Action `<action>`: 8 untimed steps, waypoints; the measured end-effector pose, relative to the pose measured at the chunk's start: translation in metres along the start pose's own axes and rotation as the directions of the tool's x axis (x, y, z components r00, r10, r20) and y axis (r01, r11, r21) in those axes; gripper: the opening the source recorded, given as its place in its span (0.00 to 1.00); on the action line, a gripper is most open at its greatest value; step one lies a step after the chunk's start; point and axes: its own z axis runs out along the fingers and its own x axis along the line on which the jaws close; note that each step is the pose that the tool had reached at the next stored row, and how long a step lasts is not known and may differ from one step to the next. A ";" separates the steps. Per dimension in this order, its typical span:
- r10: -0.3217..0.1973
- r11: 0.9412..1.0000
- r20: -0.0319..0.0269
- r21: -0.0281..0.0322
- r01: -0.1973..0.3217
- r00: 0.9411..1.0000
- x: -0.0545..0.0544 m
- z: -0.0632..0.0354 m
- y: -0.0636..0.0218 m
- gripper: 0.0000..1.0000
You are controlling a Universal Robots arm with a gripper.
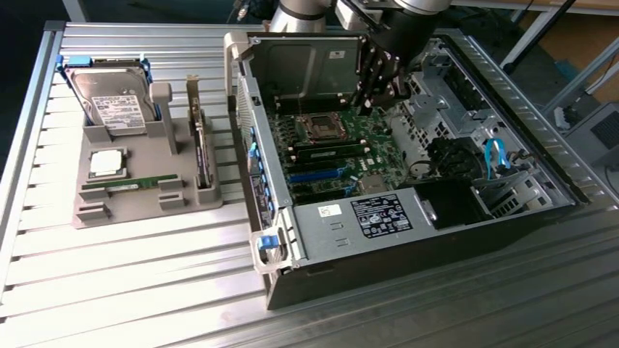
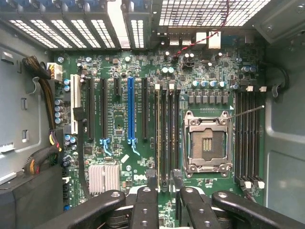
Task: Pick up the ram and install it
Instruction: 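Press down the ram until it locks into place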
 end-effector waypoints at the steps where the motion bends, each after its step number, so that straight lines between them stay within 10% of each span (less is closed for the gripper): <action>1: 0.000 1.000 0.000 0.000 0.000 1.000 0.000 0.0000 0.0000 0.25; 8: 0.000 1.000 0.000 0.000 0.000 1.000 0.000 0.0000 0.0000 0.25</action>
